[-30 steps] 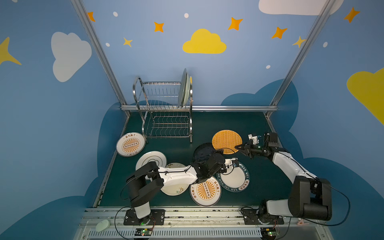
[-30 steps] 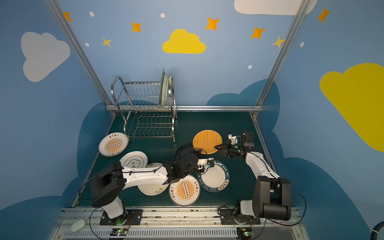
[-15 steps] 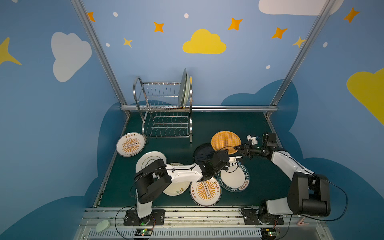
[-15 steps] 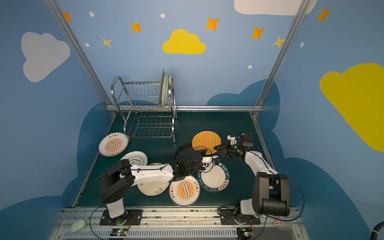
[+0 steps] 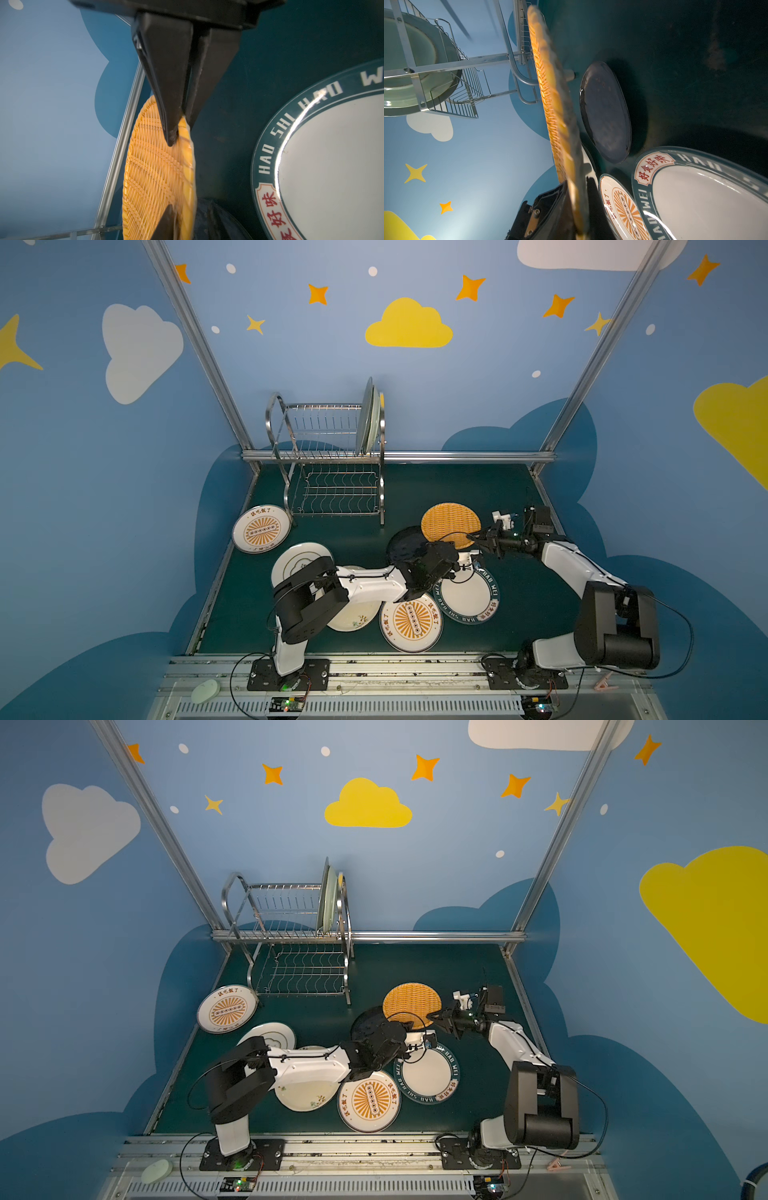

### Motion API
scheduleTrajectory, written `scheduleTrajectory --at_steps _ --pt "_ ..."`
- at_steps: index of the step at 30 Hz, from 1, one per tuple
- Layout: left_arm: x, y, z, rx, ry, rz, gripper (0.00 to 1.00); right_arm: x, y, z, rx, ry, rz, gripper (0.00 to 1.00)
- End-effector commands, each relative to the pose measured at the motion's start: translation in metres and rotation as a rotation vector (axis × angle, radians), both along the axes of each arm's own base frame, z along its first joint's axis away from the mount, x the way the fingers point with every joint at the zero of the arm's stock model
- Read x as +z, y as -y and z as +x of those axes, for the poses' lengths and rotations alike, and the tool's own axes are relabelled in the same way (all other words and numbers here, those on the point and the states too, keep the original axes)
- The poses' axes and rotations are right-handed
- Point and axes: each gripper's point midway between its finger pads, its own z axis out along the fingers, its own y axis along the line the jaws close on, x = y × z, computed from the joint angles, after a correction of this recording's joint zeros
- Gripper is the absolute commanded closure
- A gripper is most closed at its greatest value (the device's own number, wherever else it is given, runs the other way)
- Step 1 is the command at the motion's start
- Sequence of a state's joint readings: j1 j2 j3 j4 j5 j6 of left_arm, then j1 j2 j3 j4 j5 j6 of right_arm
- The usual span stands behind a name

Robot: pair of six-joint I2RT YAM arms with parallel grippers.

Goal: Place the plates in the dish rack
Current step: 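Close the left gripper on the bamboo mat's upper rim beside the right gripper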

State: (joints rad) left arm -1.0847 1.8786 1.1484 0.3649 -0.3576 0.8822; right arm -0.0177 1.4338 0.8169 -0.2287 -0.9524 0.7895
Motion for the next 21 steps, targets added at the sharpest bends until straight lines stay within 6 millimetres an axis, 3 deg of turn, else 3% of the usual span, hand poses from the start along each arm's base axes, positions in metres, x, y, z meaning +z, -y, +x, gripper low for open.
scheduleTrajectory --at_steps 1,16,21 --pt "0.0062 0.0027 0.0066 0.023 0.013 -0.017 0.75 0.0069 -0.0046 -0.0015 0.025 0.023 0.03 1.0" --pt "0.009 0.0015 0.0115 0.057 0.033 -0.011 0.96 0.0082 -0.0053 -0.0019 0.027 0.023 0.033 1.0" --pt "0.0143 0.0016 0.0105 0.065 0.044 -0.027 0.96 0.0073 -0.0052 -0.0016 0.027 0.023 0.03 1.0"
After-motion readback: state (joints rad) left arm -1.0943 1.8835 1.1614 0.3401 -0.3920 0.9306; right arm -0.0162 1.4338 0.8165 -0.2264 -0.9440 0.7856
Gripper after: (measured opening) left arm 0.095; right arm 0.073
